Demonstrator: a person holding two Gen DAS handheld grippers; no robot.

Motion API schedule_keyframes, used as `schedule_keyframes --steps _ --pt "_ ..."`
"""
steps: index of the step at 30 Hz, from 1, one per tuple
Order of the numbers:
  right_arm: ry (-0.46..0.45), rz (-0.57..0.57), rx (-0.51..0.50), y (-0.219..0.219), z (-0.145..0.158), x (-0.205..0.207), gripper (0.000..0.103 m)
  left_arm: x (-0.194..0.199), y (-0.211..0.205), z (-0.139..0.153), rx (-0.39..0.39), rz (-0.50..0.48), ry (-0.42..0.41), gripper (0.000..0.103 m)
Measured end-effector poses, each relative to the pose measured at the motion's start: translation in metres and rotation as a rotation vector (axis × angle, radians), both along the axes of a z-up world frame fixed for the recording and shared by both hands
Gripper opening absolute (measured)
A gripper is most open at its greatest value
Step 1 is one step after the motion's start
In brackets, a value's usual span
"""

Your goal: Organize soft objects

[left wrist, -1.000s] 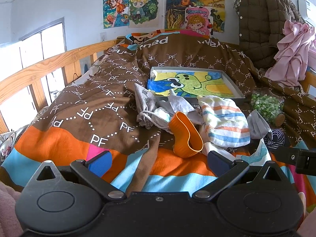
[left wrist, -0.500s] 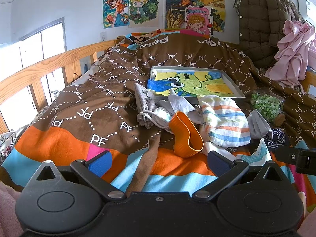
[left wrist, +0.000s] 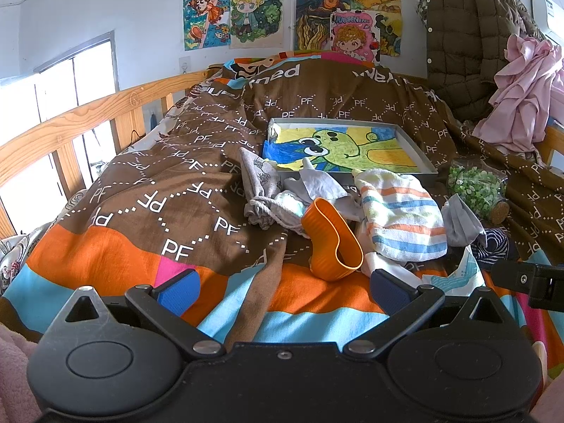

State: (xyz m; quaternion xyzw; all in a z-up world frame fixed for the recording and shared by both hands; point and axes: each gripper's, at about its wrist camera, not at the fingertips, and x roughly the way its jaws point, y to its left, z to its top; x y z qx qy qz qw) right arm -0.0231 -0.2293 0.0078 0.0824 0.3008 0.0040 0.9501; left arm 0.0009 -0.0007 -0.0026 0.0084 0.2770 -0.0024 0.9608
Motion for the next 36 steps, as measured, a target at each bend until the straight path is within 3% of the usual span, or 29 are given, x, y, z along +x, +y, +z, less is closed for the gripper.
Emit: schedule_keyframes --steps 14,16,21,24,29,36 --pt "0.009 -0.006 0.001 -0.002 0.011 0.001 0.103 0.001 0.000 0.000 0.001 -0.003 0.005 0.102" --pt "0.028 -0.017 0.007 -0.003 0.000 0.001 0.103 0.002 0.002 0.000 -0.006 -0.009 0.019 0.102" --pt "0.087 -0.017 0.038 -0.011 -0.015 0.014 0.103 0.016 0.009 -0.002 -0.051 -0.037 0.094 0.102" --pt "0.134 -0.010 0.061 -0.015 -0.009 0.025 0.103 0.030 0.013 -0.003 -0.092 -0.068 0.154 0.102" --pt "0.266 -0.003 0.075 -0.020 -0.020 0.052 0.103 0.060 0.012 -0.011 -0.143 -0.114 0.263 0.102" --pt "0.356 0.036 0.021 -0.024 -0.032 0.088 0.103 0.098 0.008 -0.028 -0.257 -0.160 0.352 0.102"
